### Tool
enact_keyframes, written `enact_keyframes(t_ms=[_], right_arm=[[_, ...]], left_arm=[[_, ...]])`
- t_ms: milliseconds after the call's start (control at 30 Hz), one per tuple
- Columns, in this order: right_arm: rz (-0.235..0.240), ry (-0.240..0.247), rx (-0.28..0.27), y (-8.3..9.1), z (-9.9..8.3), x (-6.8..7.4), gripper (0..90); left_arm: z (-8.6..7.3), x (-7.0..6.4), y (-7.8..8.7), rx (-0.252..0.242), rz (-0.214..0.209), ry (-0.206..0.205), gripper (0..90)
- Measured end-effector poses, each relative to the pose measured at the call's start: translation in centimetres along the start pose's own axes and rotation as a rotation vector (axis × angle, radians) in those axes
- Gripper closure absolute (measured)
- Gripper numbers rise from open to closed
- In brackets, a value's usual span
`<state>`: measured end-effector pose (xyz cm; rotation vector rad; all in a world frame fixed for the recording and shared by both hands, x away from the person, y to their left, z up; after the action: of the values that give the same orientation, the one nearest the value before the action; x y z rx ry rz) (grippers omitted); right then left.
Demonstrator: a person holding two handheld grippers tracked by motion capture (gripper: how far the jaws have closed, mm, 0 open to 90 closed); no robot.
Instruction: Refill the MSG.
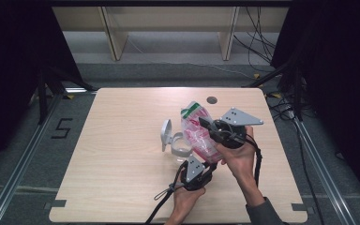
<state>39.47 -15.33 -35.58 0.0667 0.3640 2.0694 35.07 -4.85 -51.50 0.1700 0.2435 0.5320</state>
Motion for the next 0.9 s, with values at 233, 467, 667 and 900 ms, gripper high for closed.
enact_keyframes(t_ms=[233,467,667,900], right_arm=[[0.007,-0.019,0.005,-0.7,0.0,0.0,90.0],[-0.007,-0.021,0.016,-0.9,0.1,0.2,90.0],[-0.012,0.004,0.015,-1.6,0.2,0.5,90.0],[-0.01,0.009,0.013,-2.0,0.3,0.4,90.0]], left_arm=[[0.1,0.0,-0.6,-0.013,0.007,0.003,78.0],[0.3,-0.2,-1.1,-0.04,-0.001,0.016,78.2],[0.4,-0.2,-1.5,-0.047,-0.003,0.022,78.2],[0.4,-0.1,-1.6,-0.052,-0.011,0.03,78.2]])
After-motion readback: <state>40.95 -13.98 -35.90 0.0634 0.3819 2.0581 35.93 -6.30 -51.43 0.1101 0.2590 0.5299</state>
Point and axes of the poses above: each handheld gripper's, and its own axes: y roughly backward along the jaws, z roughly out of its top, x roughly to its left, the point moved 2 cm from there along -y, roughly forward along the jaws, and after that the axes turned 14 degrees about -z, right-handed, at the moved point
